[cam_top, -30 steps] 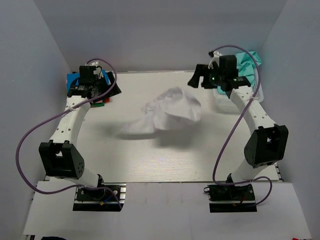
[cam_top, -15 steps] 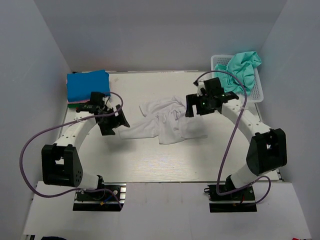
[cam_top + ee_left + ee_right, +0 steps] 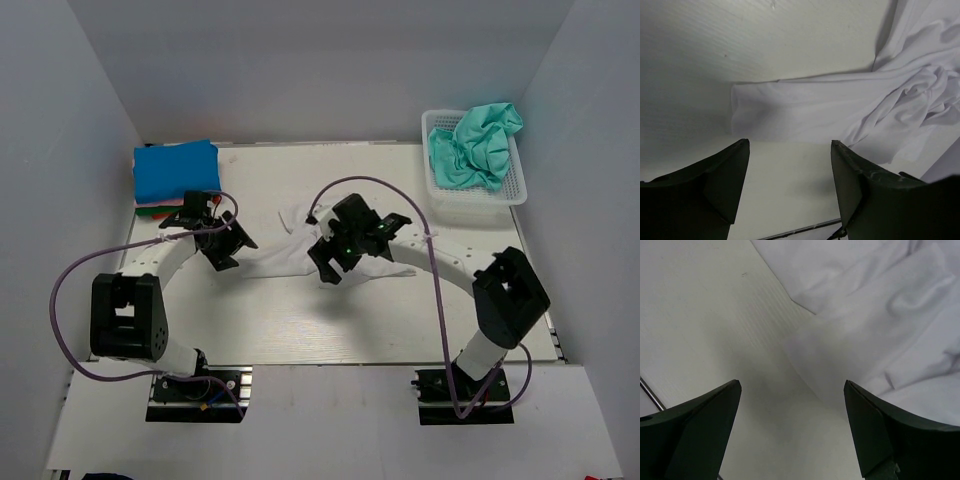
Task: Fold and stack the t-shirts
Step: Flatten out the tshirt
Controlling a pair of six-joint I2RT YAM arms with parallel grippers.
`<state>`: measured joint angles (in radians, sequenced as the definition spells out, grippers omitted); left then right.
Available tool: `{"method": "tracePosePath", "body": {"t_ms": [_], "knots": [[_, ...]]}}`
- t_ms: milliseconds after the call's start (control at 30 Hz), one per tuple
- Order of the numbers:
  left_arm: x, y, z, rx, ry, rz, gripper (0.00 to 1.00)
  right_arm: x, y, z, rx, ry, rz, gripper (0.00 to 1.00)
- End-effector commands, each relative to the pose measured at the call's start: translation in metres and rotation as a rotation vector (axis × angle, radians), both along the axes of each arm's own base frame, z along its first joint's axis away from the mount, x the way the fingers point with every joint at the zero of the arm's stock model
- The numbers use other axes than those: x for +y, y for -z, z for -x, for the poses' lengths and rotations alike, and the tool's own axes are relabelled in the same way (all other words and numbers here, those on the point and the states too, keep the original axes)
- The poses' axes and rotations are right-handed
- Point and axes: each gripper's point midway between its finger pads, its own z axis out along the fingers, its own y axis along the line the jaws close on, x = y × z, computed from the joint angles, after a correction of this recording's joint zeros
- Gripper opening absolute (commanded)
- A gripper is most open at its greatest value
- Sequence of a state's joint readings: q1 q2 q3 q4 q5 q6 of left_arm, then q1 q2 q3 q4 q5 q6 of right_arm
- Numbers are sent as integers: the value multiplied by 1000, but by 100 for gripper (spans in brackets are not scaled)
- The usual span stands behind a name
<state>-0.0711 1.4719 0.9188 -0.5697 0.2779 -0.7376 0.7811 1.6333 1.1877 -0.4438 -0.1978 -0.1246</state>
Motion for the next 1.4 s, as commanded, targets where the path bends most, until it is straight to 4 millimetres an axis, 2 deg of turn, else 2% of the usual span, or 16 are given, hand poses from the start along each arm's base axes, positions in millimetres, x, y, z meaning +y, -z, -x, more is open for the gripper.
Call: {"method": "tracePosePath", "body": {"t_ms": [0,200,500,567,633,667,700,733,800,933,967,1033,1067,1233,1333,1367], "knots": [[8,-5,-27,-72,-78,-26,75,24,11,-4,-67,-81,-23,86],[36,13,-18,32,-160,-180,72,33,50,-2,-76,-103,59,84],[32,42,-20,102,-186,-189,67,11,104,-4,-50,-8,198,70],[28,51,-21,115,-176,-173,63,6,110,-6,-62,14,225,59],[28,58,-19,135,-175,-177,49,3,110,-8,-73,27,231,48],[28,57,-22,133,-175,-177,43,1,111,-9,-75,39,237,31],[28,60,-21,141,-166,-182,34,3,104,-11,-94,46,219,25],[28,60,-21,141,-166,-182,0,4,100,-13,-102,55,209,16],[24,53,-24,109,-131,-162,0,7,88,-17,-121,75,175,0],[18,22,-43,-20,-88,-134,0,20,30,-30,-195,131,41,0],[17,3,-52,-78,-83,-131,0,25,7,-32,-223,137,-13,0],[19,-18,-61,-136,-77,-144,0,20,-14,-44,-262,201,-51,0],[21,-37,-73,-195,-73,-155,0,17,-43,-50,-306,241,-100,0],[29,-115,-95,-400,-96,-195,0,-30,-102,-87,-389,494,-165,0],[41,-149,-104,-483,-130,-251,0,-77,-131,-110,-457,703,-154,0],[47,-164,-109,-513,-149,-284,0,-108,-137,-122,-503,825,-115,0]]}}
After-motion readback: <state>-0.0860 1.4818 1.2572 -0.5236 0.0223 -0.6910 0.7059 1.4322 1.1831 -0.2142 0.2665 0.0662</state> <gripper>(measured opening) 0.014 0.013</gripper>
